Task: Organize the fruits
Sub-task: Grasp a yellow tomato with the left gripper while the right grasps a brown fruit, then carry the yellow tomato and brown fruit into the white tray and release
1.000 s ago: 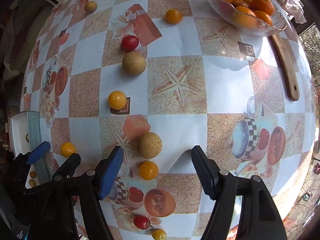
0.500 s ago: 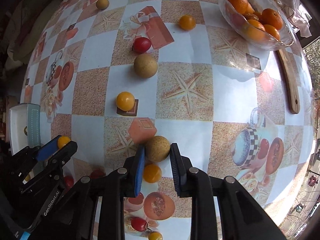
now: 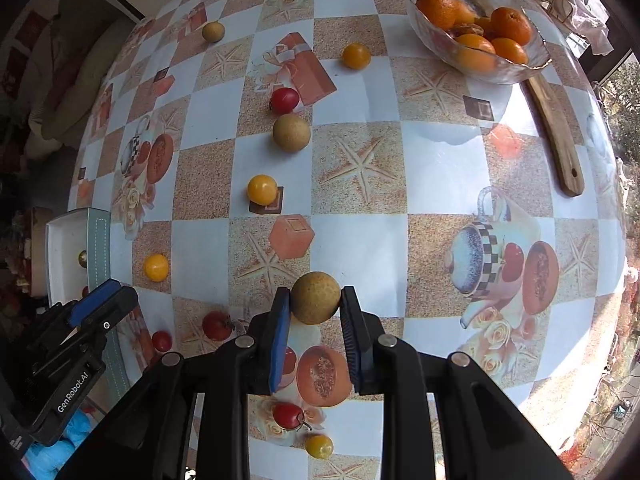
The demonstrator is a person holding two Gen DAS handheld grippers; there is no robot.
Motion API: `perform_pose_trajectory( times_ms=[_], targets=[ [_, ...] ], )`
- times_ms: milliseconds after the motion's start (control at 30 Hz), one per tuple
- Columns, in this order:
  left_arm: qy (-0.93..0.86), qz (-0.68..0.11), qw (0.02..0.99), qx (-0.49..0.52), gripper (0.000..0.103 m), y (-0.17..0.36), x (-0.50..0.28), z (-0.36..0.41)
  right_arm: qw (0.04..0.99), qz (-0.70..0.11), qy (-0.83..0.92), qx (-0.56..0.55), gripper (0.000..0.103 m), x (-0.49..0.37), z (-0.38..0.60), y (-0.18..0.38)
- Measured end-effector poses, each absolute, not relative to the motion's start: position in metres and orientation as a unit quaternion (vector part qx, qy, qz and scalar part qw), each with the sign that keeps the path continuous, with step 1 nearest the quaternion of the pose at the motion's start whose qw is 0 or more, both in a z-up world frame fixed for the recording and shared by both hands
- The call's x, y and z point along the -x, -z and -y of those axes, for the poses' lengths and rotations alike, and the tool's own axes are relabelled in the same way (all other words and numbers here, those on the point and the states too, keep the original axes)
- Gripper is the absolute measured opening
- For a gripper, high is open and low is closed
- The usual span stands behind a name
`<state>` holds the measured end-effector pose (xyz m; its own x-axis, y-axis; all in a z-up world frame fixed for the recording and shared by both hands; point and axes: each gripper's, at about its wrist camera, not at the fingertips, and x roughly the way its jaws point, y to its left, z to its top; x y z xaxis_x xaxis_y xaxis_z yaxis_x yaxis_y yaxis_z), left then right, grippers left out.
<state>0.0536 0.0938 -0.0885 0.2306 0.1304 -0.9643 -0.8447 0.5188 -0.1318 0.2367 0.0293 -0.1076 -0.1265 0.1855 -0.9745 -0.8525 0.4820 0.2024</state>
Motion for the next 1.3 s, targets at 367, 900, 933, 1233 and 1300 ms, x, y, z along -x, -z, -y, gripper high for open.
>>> perform_pose_trajectory(
  times_ms=[367, 900, 933, 1233, 1300],
  targets=[
    [-0.360, -0.514, 0.710, 0.321, 0.079, 0.100, -0.062, -0.097, 0.603, -0.616, -0.425, 0.275, 0.027, -0.236, -0.007, 0.101],
    [-0.346, -0.553, 0.689, 0.316, 0.024, 0.134, -0.090, -0.106, 0.604, -0.623, -0.425, 0.257, 0.027, -0.236, 0.008, 0.094],
    [-0.344, -0.549, 0.690, 0.322, 0.024, 0.133, -0.088, -0.106, 0.604, -0.622, -0.427, 0.257, 0.027, -0.236, 0.007, 0.093],
    [-0.345, -0.515, 0.705, 0.345, 0.024, 0.101, -0.063, -0.097, 0.600, -0.615, -0.440, 0.261, 0.027, -0.228, -0.001, 0.085],
    [-0.349, -0.508, 0.706, 0.350, 0.024, 0.094, -0.054, -0.096, 0.599, -0.614, -0.443, 0.262, 0.027, -0.224, -0.004, 0.083]
  ],
)
